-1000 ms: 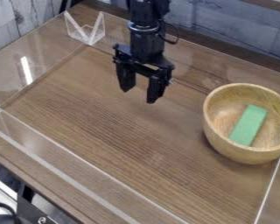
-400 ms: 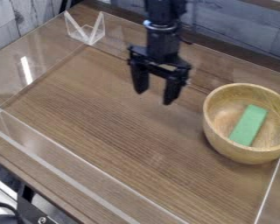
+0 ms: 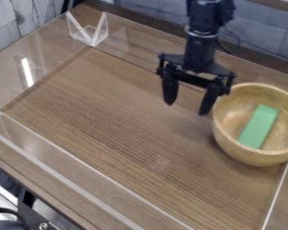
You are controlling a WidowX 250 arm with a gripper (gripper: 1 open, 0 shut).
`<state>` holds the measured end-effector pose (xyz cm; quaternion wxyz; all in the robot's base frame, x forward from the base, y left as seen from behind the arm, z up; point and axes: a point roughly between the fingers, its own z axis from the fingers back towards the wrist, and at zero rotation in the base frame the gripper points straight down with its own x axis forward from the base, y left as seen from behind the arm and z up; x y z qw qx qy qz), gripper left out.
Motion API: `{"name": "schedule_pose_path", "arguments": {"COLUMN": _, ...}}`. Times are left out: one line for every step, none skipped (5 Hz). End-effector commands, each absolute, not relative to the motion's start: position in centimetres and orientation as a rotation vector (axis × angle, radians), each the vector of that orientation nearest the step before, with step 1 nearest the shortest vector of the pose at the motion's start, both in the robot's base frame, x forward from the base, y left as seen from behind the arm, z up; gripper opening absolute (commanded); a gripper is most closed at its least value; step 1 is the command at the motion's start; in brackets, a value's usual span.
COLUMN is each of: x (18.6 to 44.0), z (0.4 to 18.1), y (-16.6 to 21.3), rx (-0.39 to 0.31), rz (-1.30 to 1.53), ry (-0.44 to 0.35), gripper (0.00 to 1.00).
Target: Put green stick into wooden bowl
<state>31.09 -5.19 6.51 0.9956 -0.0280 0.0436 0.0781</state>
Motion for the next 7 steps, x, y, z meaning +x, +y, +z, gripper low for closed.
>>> {"name": "schedule_pose_path", "arguments": {"x": 31.4, "z": 9.7, "y": -11.2, "rx": -0.104, "rz": 0.079, "ry": 0.011, "gripper": 1.00}}
{"name": "schedule_pose_path", "arguments": {"x": 31.7, "z": 10.3, "y": -12.8, "rx": -0.117, "rz": 0.088, "ry": -0.003, "gripper": 1.00}}
{"name": "schedule_pose_path", "arguments": {"x": 32.1, "z": 9.7, "y": -14.4, "rx": -0.128, "rz": 0.207, "ry": -0.014, "gripper": 1.00}}
{"name": "schedule_pose_path", "arguments": {"x": 32.5, "z": 8.8, "y": -15.4, "rx": -0.134, "rz": 0.329, "ry": -0.023, "gripper": 1.00}}
{"name": "schedule_pose_path", "arguments": {"x": 33.1, "z": 8.5, "y": -14.3, "rx": -0.140, "rz": 0.364, "ry": -0.027, "gripper": 1.00}}
{"name": "schedule_pose_path", "arguments": {"x": 33.7, "z": 8.4, "y": -13.1, "rx": -0.148, "rz": 0.392, "ry": -0.030, "gripper": 1.00}}
{"name": "schedule_pose_path", "arguments": {"x": 33.4, "z": 7.9, "y": -13.5, "rx": -0.155, "rz": 0.313, "ry": -0.024, "gripper": 1.00}}
